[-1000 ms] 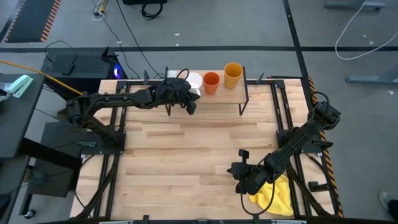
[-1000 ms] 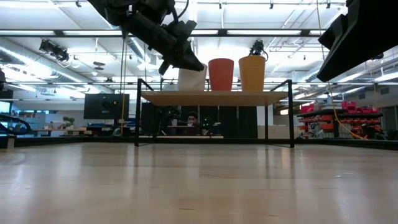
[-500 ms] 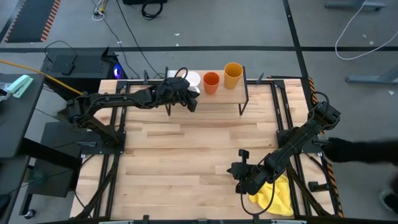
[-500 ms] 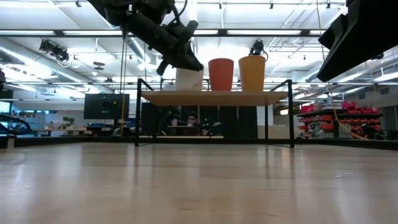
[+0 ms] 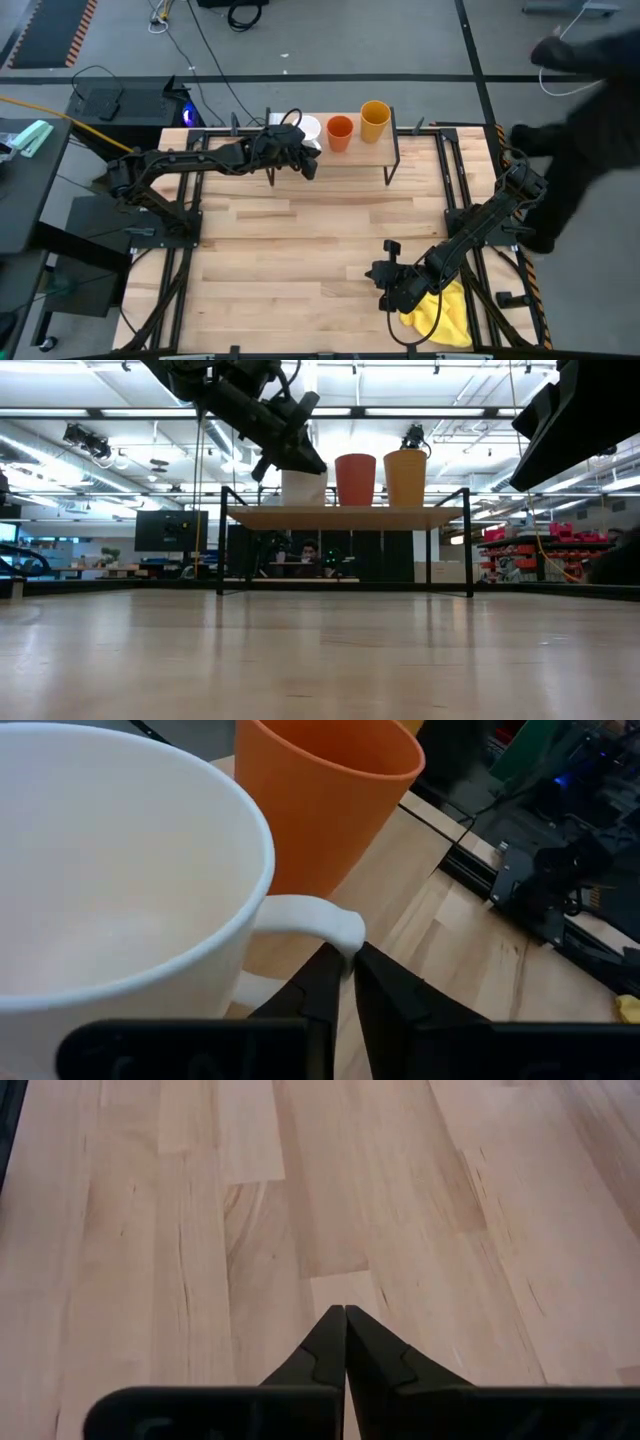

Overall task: Stack small to large cups/mugs on shelf
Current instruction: Put the white mug on the shelf

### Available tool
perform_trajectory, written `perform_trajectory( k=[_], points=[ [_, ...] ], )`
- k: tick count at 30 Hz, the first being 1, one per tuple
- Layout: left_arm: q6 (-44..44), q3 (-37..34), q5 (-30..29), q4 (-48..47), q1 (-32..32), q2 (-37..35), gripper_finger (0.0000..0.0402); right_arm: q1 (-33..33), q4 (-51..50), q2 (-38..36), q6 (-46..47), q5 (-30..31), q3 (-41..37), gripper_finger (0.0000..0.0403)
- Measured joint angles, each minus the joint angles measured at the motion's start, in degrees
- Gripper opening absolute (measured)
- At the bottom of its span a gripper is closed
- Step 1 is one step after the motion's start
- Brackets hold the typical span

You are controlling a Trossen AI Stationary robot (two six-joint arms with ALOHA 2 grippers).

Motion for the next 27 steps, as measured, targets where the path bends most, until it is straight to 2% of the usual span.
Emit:
perform_trajectory(
  k=[12,27],
  points=[
    [-0.31,0.00,-2.03,0.02,-0.94,-0.02,0.0036,0.00,0.00,0.00,-0.04,0.00,0.00,0.0015],
    [-1.62,0.00,-2.60,0.11,-1.31,-0.11,0.0084,0.00,0.00,0.00,-0.04,0.00,0.00,0.0016]
  ],
)
